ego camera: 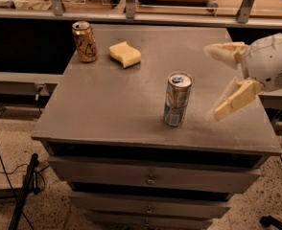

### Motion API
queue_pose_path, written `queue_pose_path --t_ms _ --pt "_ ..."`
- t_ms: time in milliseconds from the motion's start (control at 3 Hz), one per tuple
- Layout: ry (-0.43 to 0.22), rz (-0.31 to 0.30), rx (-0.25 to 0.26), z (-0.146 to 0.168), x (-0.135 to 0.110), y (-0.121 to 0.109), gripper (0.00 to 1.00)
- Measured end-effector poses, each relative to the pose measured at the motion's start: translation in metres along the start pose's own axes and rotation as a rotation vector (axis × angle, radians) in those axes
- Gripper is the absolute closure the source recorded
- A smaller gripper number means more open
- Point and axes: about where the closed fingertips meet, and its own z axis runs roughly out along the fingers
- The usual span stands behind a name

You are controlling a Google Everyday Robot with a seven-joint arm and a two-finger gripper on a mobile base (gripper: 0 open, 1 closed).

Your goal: Knock redbull can over

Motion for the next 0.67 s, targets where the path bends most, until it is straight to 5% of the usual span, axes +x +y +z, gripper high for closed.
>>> queue_pose_path --t_ms 333,667 --pt "-0.070 -0.013 -0.010 0.029 -0.011 0.006 0.00" --pt "-0.131 0.061 -0.013 0.049 -0.005 0.007 0.00"
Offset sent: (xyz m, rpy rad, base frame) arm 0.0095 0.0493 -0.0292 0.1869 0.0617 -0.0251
